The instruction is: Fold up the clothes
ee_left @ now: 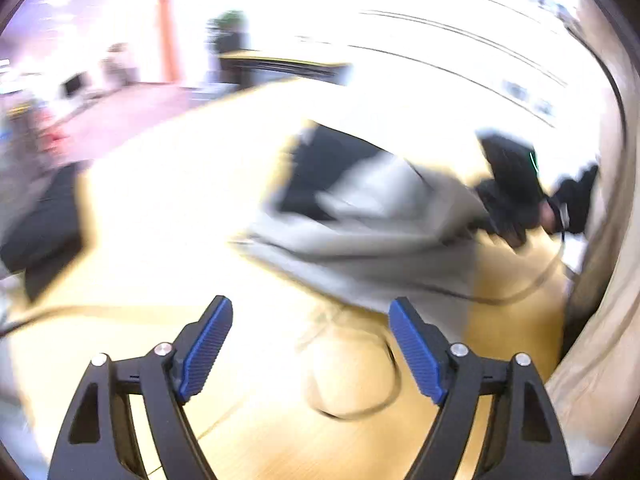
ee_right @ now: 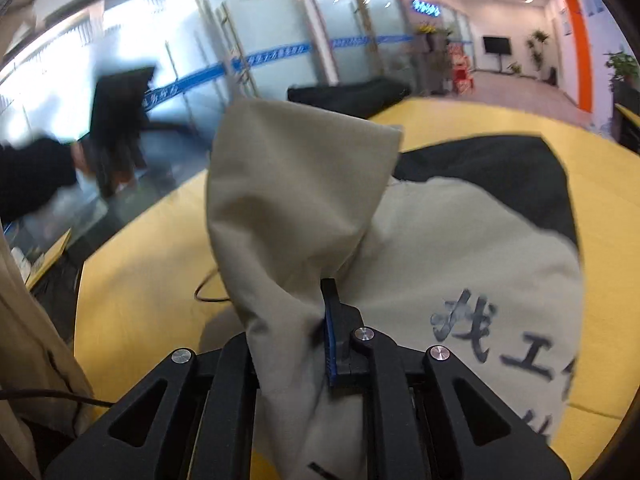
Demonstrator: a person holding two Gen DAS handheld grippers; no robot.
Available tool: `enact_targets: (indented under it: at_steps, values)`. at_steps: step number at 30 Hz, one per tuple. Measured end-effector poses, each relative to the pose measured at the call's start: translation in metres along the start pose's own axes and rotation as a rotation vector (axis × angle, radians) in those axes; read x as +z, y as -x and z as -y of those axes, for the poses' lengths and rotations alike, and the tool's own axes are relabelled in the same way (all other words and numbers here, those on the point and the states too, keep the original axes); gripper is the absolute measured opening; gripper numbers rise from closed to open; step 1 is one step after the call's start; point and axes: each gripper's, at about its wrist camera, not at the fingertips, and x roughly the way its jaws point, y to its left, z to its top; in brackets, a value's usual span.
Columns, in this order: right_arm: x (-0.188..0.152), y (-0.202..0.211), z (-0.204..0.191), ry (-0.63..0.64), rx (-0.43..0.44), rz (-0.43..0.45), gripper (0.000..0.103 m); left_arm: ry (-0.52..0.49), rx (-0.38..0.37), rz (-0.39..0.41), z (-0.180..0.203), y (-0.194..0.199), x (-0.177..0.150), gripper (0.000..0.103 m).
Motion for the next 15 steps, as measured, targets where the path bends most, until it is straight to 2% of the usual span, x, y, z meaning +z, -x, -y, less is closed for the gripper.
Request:
enact_targets:
  at_steps: [1, 3, 4, 6, 8, 10, 14, 15]
  values:
    - [-0.003, -0.007, -0.001, 0.012, 0.004, -0.014, 0.011, 0.006, 0.053, -0.017, -0.011, 0.008, 0.015, 0.086]
    - [-0.009, -0.022, -0.002, 0.036, 0.013, -0.041, 0.011, -0.035, 0.156, -0.075, -0.042, 0.015, 0.026, 0.086]
    - [-0.012, -0.029, -0.003, 0.048, 0.017, -0.054, 0.011, -0.062, 0.167, -0.082, -0.031, 0.013, 0.025, 0.086]
    - [-0.012, -0.038, 0.001, 0.080, 0.019, -0.070, 0.012, -0.104, 0.132, -0.047, -0.018, -0.001, 0.032, 0.086]
    - [-0.010, -0.044, -0.001, 0.138, 0.008, -0.094, 0.013, -0.140, 0.053, -0.026, 0.003, -0.043, 0.037, 0.086]
    - [-0.026, -0.045, -0.027, 0.195, -0.002, -0.115, 0.013, -0.195, -0.024, -0.008, 0.028, -0.078, 0.032, 0.086]
    - [-0.043, -0.044, -0.048, 0.265, 0.000, -0.141, 0.016, -0.207, -0.124, 0.070, 0.057, -0.158, 0.071, 0.086]
    - [-0.047, -0.046, -0.048, 0.276, 0.001, -0.146, 0.017, -0.194, -0.140, 0.076, 0.059, -0.168, 0.073, 0.086]
